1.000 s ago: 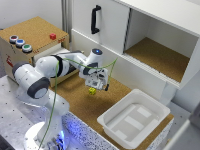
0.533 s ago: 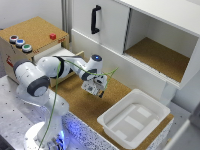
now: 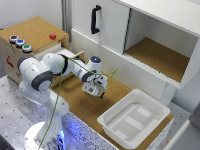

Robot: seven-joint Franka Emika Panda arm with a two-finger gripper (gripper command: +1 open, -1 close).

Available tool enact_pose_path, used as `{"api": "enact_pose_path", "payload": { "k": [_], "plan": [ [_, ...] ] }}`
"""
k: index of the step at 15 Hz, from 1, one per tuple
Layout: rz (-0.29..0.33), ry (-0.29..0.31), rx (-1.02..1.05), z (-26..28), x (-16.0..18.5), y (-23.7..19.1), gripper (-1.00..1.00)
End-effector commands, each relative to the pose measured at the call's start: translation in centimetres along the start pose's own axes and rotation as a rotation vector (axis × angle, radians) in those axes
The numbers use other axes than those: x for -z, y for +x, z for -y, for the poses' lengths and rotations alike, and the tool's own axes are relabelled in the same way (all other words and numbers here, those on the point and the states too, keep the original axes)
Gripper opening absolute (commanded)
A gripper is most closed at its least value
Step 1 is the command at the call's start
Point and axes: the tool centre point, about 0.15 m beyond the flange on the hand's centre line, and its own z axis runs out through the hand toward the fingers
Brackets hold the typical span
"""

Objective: Rotate the yellow block to the left

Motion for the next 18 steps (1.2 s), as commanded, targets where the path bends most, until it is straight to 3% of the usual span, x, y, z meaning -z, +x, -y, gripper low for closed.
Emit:
{"api": "enact_pose_path", "payload": {
  "k": [1,4,7,9,14,17,18],
  "plan": [
    [0.036,-0.061,0.046,-0.7,1.6,-0.1,-1.0],
    [0.037,-0.037,0.288,-0.7,3.3,0.1,-1.0],
    [0.003,0.09,0.648,-0.4,3.9,0.6,-1.0],
    [0.017,0.137,0.84,-0.2,3.8,1.0,-1.0],
    [0.065,0.095,1.41,0.4,2.2,0.6,-1.0],
    [0.152,0.092,1.533,0.0,-0.3,0.8,-1.0],
    [0.155,0.075,1.548,-0.2,-0.7,1.1,-1.0]
  ]
}}
